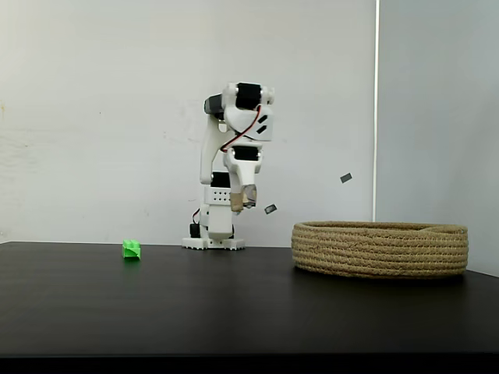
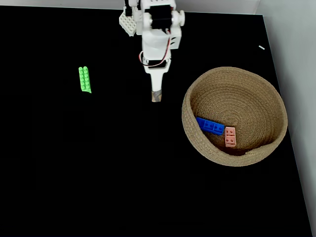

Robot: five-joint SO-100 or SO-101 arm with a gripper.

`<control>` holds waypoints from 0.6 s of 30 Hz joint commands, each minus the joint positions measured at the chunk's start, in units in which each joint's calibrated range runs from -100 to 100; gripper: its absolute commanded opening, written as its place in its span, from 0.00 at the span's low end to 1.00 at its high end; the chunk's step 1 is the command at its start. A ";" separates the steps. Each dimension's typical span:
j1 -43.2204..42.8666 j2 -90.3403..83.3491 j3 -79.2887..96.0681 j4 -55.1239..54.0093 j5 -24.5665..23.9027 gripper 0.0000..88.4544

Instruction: Place the lego blocks in the tray

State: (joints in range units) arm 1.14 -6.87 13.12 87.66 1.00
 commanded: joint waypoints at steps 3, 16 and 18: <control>12.63 -5.43 -0.22 0.01 18.71 0.50; 25.57 -1.47 -1.50 -5.07 30.13 0.52; 26.56 -1.04 -1.50 -5.15 31.36 0.54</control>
State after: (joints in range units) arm 25.98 -6.87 13.21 82.62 29.33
